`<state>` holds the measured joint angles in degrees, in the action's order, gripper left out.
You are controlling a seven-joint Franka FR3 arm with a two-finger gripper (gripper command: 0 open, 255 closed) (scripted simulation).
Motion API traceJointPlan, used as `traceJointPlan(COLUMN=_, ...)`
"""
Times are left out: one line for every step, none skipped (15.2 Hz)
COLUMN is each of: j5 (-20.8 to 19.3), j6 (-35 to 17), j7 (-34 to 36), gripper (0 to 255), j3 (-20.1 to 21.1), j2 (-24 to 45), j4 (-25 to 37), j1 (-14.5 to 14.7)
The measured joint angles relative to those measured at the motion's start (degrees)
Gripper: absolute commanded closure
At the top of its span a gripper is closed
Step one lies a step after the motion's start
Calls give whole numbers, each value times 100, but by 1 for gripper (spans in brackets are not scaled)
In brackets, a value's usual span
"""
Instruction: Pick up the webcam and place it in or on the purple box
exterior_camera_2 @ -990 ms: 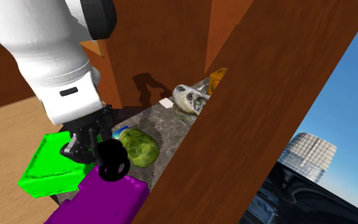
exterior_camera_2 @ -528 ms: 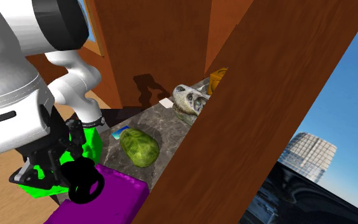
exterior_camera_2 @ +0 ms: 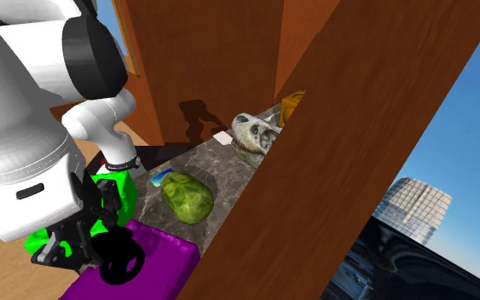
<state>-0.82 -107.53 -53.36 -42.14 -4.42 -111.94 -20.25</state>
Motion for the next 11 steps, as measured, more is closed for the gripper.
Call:
traceJointPlan(j5=9, j6=-73, j7=-4, gripper=255, j3=-2, j2=14, j4=-63, j1=1)
traceJointPlan(j5=24, j6=-154, j7=-9, gripper=255, j3=-4, j2=35, j4=-127, j1=2)
traceJointPlan(j5=24, j6=-228, j7=-28, gripper=255, j3=-13, j2=37, j4=-201, j1=-6)
traceJointPlan(j5=33, j6=-302, j7=-43, gripper=255, j3=-22, j2=50, j4=-266, j1=-11)
traceJointPlan(j5=58, j6=-383, j7=-54, gripper=255, j3=-26, j2=86, j4=-319, j1=-9)
traceJointPlan(j5=67, j6=-438, j7=-64, gripper=255, j3=-30, j2=100, j4=-365, j1=-10)
traceJointPlan(j5=72, j6=-455, j7=-67, gripper=255, j3=-31, j2=106, j4=-377, j1=-11)
traceJointPlan(j5=80, j6=-465, j7=-73, gripper=255, j3=-33, j2=118, j4=-378, j1=-11)
traceJointPlan(j5=83, j6=-469, j7=-76, gripper=255, j3=-34, j2=122, j4=-378, j1=-11)
traceJointPlan(j5=85, j6=-472, j7=-77, gripper=255, j3=-34, j2=123, j4=-379, j1=-11)
traceJointPlan(j5=85, j6=-473, j7=-77, gripper=255, j3=-34, j2=124, j4=-380, j1=-11)
